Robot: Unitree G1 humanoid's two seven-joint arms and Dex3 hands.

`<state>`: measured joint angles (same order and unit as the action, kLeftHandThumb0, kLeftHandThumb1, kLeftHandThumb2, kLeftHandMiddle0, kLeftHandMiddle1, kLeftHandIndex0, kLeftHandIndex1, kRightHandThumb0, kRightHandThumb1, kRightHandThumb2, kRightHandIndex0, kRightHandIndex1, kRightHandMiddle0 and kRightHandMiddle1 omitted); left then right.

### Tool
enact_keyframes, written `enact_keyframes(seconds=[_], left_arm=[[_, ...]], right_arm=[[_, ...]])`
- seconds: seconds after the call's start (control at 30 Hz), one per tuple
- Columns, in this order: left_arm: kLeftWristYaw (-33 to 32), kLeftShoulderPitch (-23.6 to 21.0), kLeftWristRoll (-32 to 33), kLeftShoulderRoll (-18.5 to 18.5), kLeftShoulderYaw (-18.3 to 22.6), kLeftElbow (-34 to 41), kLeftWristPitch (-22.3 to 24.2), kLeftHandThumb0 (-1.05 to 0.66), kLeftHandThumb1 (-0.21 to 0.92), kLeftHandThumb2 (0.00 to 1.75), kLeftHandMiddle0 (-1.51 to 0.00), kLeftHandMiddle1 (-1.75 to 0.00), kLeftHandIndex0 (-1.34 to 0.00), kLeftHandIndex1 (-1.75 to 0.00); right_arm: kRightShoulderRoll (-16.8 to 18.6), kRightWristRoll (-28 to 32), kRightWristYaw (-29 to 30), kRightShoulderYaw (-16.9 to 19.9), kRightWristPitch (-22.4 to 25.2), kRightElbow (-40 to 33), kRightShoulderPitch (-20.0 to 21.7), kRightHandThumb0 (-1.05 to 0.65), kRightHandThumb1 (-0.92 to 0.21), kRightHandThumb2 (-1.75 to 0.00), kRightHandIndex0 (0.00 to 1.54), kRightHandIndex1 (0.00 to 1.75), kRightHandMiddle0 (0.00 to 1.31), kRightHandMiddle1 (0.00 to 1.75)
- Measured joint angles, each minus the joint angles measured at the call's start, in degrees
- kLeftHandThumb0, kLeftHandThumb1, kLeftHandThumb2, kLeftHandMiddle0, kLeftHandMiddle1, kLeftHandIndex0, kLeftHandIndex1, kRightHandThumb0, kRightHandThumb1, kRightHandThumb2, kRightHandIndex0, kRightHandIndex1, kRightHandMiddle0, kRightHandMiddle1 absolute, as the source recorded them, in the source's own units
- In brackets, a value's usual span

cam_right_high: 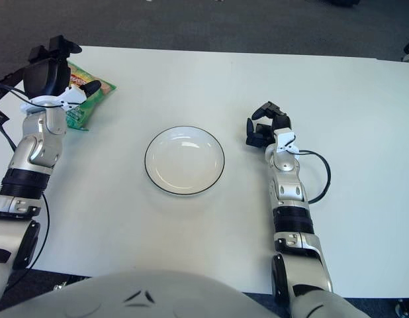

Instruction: Put the snack into the plate.

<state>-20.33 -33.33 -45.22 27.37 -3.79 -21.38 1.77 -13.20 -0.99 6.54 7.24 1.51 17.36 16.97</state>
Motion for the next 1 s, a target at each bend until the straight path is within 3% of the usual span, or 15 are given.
enact_keyframes(seconds=[0.1, 0.3, 0.57, 0.77, 0.93, 1.0], left_arm=[[-2.97, -3.43, -0.31, 0.45, -1.17, -7.31, -1.89, -1.04, 0.92, 0.64, 0.0, -0.45, 0.0, -0.69], [-10.14, -9.98, -2.86, 1.13, -5.54, -21.88, -2.36, -1.05, 0.92, 0.72, 0.0, -0.19, 0.0, -0.57], [-17.21, -16.79, -3.47, 0.35, -10.95, -38.82, -0.89, -1.05, 0.92, 0.8, 0.0, -0.06, 0.0, -0.48], [-17.63, -18.6, -2.34, -0.55, -13.05, -43.83, 0.05, -1.05, 0.92, 0.82, 0.0, -0.03, 0.0, -0.46], [-16.41, -19.59, -1.16, -1.35, -14.38, -47.61, 1.47, -1.05, 0.92, 0.86, 0.0, 0.0, 0.0, -0.33], [-14.54, -20.0, -0.54, -1.86, -14.94, -49.0, 2.83, -1.05, 0.92, 0.87, 0.0, 0.0, 0.0, -0.21]], right_arm=[[-0.02, -0.65, 0.12, -0.22, -0.99, 0.46, -0.02, -0.5, -0.26, -1.38, 1.34, 1.75, 0.66, 1.75], [-1.01, -3.69, 0.43, -2.1, -2.24, 1.49, -0.13, -0.51, -0.26, -1.39, 1.33, 1.75, 0.67, 1.75], [-1.75, -6.59, 0.89, -3.83, -2.8, 2.53, 0.05, -0.51, -0.24, -1.41, 1.31, 1.75, 0.67, 1.75], [-1.91, -7.04, 1.15, -4.05, -2.97, 3.26, 0.5, -0.51, -0.24, -1.41, 1.31, 1.75, 0.68, 1.75], [-1.93, -7.26, 1.43, -4.22, -3.43, 4.55, 1.23, -0.51, -0.24, -1.41, 1.3, 1.75, 0.68, 1.75], [-1.96, -7.28, 1.53, -4.25, -3.76, 5.27, 1.67, -0.51, -0.24, -1.41, 1.3, 1.75, 0.67, 1.75]])
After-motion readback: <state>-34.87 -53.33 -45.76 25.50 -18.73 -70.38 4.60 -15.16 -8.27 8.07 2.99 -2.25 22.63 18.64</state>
